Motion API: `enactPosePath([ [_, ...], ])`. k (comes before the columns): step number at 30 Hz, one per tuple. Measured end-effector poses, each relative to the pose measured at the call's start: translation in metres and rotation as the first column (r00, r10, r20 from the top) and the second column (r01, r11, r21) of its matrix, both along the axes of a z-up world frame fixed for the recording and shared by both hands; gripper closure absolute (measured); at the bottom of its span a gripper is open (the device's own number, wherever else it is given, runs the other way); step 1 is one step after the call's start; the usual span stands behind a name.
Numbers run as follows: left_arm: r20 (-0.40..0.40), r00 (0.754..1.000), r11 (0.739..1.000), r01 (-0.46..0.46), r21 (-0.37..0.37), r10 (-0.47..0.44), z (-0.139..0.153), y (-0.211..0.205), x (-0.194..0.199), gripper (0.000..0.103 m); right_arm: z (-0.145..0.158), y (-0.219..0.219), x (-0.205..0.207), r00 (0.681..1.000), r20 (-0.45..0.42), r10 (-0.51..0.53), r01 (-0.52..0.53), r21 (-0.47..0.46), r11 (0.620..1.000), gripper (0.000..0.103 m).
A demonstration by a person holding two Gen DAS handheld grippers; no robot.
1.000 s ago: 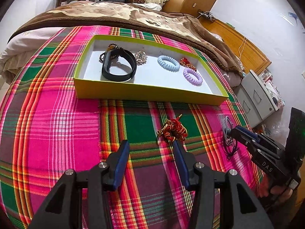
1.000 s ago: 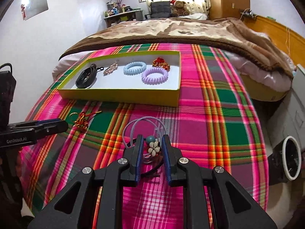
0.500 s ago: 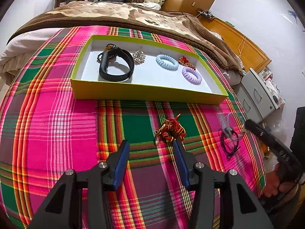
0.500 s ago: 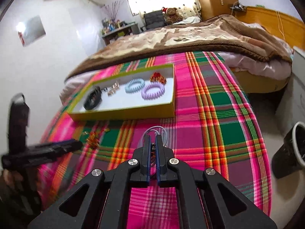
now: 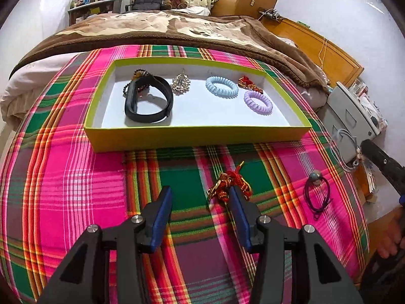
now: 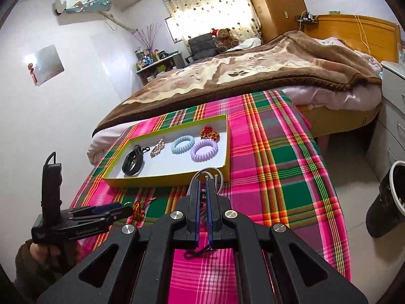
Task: Organize jewelry
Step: 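Grasp the gold ring with the left tool while the right tool holds the grey hair tie, then lower the gold ring into the box and open the left tool while the right tool carries the grey tie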
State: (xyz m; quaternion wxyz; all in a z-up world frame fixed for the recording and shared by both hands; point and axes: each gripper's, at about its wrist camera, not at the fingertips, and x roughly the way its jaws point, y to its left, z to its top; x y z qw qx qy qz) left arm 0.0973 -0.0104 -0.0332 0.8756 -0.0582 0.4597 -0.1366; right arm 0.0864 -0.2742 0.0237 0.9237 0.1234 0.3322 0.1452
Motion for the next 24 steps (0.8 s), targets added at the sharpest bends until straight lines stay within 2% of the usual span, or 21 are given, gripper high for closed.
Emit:
enactPosePath([
  [4,0.013,1.000,1.000,-0.023,-0.017,0.023,0.004,0.006,0.000,0.060,-0.001,-0.003,-0.001,1.000,-0.001,-0.005,0.005,0.009,1.000,0.099],
  [6,0.004,1.000,1.000,-0.027,-0.010,0.028,0.001,0.006,0.002,0.070,-0.001,-0.003,0.000,1.000,-0.003,-0.004,0.004,0.008,1.000,0.099],
  [11,0.006,1.000,1.000,0.006,0.004,-0.006,0.000,0.000,0.003,0.076,-0.003,-0.003,0.001,1.000,-0.005,-0.008,0.008,0.012,1.000,0.099],
  [14,0.012,1.000,1.000,0.018,0.015,-0.019,0.001,-0.004,0.003,0.089,-0.005,-0.004,0.002,1.000,-0.012,-0.010,0.010,0.015,1.000,0.099],
  [17,0.011,0.999,0.999,0.039,0.032,-0.039,-0.001,-0.009,0.003,0.097,-0.006,-0.004,0.001,1.000,-0.016,-0.007,0.008,0.015,1.000,0.099],
  [24,0.021,0.999,0.998,0.044,0.039,-0.045,0.001,-0.011,0.001,0.100,-0.006,-0.004,0.000,1.000,-0.015,-0.009,0.009,0.014,1.000,0.099],
])
